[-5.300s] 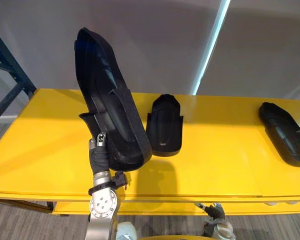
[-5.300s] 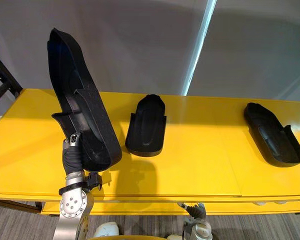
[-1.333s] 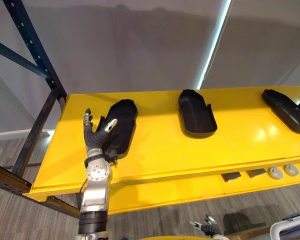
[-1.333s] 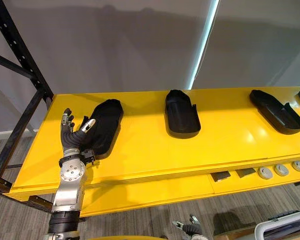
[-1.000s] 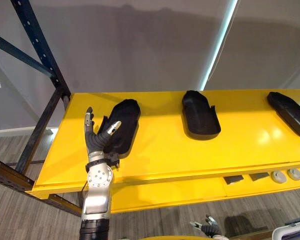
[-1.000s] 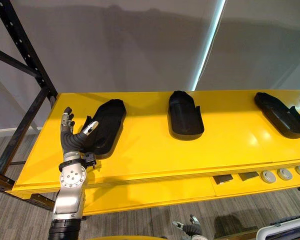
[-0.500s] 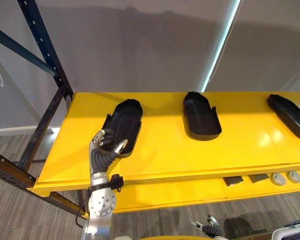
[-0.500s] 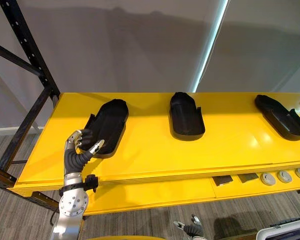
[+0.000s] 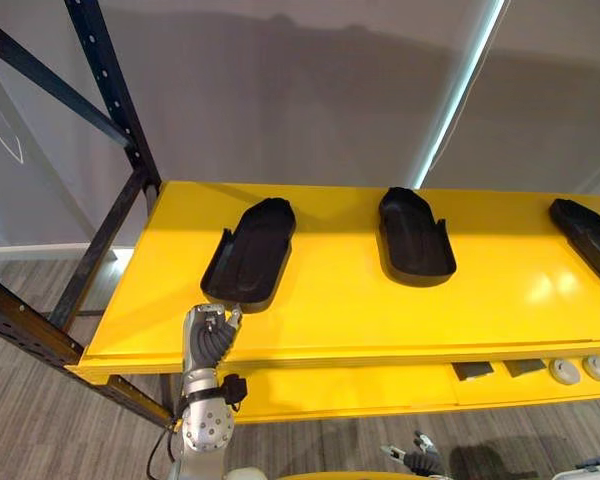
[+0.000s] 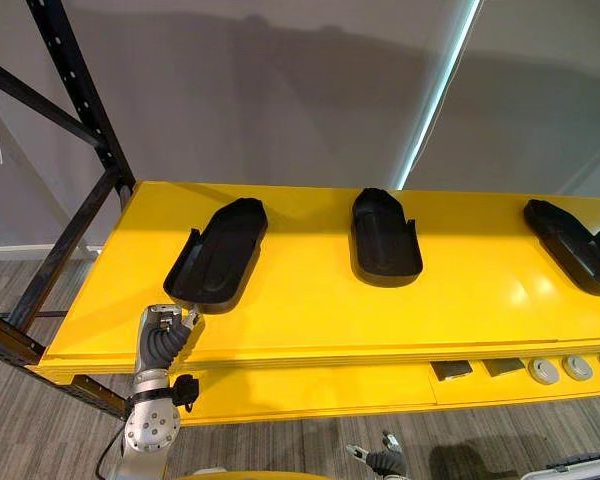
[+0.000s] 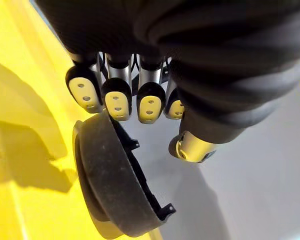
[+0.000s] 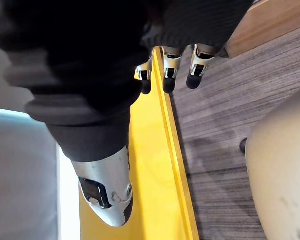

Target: Walk over and take plastic housings, then place them on the shelf

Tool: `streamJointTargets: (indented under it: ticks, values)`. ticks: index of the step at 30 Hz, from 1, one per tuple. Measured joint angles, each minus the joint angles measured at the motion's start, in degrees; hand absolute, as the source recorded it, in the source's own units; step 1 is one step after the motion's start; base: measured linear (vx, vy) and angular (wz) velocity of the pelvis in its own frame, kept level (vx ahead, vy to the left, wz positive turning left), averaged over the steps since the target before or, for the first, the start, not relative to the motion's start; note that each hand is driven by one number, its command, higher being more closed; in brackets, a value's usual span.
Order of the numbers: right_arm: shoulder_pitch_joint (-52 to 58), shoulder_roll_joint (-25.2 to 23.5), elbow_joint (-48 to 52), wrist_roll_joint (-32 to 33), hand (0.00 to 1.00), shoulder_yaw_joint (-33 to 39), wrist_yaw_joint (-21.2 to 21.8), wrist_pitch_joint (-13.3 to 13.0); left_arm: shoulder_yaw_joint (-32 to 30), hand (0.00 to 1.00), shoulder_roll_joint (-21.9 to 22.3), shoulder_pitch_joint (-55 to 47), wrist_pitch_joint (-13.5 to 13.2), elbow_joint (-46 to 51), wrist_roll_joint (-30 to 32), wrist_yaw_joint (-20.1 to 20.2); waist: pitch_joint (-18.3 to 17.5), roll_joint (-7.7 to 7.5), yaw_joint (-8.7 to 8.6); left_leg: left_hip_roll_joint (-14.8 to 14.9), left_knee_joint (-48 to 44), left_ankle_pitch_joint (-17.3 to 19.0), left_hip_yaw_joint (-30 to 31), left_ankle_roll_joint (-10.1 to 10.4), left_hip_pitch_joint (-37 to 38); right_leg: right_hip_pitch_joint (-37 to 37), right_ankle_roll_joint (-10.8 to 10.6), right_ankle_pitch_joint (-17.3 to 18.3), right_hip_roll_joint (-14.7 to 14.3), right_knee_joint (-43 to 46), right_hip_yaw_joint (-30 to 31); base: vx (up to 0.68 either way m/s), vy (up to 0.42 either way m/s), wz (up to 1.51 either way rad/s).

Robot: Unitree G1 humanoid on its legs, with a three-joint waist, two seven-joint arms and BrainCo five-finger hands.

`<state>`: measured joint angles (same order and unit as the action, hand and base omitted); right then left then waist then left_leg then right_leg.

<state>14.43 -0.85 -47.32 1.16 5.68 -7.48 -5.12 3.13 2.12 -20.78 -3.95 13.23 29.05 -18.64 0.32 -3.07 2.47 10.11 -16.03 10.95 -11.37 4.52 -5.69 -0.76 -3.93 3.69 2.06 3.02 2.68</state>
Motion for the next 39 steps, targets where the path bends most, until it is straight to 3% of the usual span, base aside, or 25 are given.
streamJointTargets:
  ticks: [9,16,20,24,29,39]
  values:
    - [0.53,-0.28,1.27,-0.02,0.0,0.1,0.04,0.25,0.48,1.0,-0.46,5.47,1.39,-9.13,1.01,1.14,-0.21,0.07,-0.01,-0.21,1.98,-0.56,-1.19,0.22,1.69,0.05,-0.02,0.02,0.4,-0.21,0.56,0.03,-0.001,-0.04]
    - [0.36,0.25,1.05,-0.29,0.0,0.3,0.09,0.27,1.96,1.0,-1.77,11.64,1.55,-16.11,3.1,2.36,-1.0,0.95,-0.39,-2.06,10.63,-5.66,-1.39,0.62,4.69,1.13,0.05,-0.1,0.88,-0.61,0.5,0.0,-0.022,-0.01]
    - [-1.21,0.82,-0.83,-0.88,0.0,0.57,0.17,0.42,3.14,1.0,-3.49,14.09,1.48,-18.99,3.14,2.43,-1.34,1.63,-1.76,-2.43,15.18,-8.09,-1.41,0.84,6.75,1.09,0.26,-0.52,0.55,-1.4,0.53,0.0,-0.006,-0.01]
    - [-1.78,1.17,-1.95,-1.21,0.0,0.61,0.27,0.52,3.54,1.0,-4.58,18.45,1.23,-22.81,3.15,2.4,-1.36,1.58,-1.91,-2.61,18.13,-9.79,-1.42,0.93,7.47,1.03,0.47,-1.71,-0.05,-3.2,0.57,-0.02,-0.027,-0.02]
    - [-3.54,1.21,-3.92,-1.36,0.0,1.08,0.38,0.61,3.44,1.0,-5.95,20.58,1.07,-24.91,3.13,2.36,-1.33,1.62,-3.3,-3.17,20.02,-10.74,-1.52,0.69,7.8,1.04,0.39,-2.66,0.18,-4.53,0.75,0.0,0.0,0.0]
    - [-5.04,1.31,-5.76,-1.69,0.0,1.29,0.4,0.64,2.92,1.0,-6.99,22.16,0.91,-26.6,3.08,2.3,-1.23,1.61,-4.04,-3.31,20.25,-10.77,-1.31,0.68,8.36,0.09,0.38,-3.1,0.24,-5.51,0.65,0.0,0.001,0.0]
